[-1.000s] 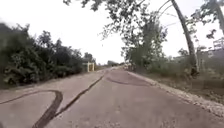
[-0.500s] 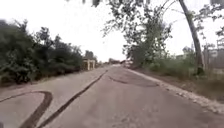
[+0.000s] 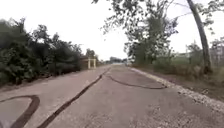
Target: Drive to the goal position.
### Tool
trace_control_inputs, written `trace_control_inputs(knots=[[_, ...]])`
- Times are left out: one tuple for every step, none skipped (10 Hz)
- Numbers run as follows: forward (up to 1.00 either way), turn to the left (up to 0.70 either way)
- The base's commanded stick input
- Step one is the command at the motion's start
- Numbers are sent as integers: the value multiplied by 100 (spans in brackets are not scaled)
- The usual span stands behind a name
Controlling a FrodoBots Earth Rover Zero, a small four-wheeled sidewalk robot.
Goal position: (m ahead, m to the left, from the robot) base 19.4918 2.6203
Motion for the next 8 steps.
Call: trace_control_inputs(knots=[[85, -34], [85, -34], [85, -34], [85, -34], [85, -34], [85, -34], [85, -34], [85, -34]])
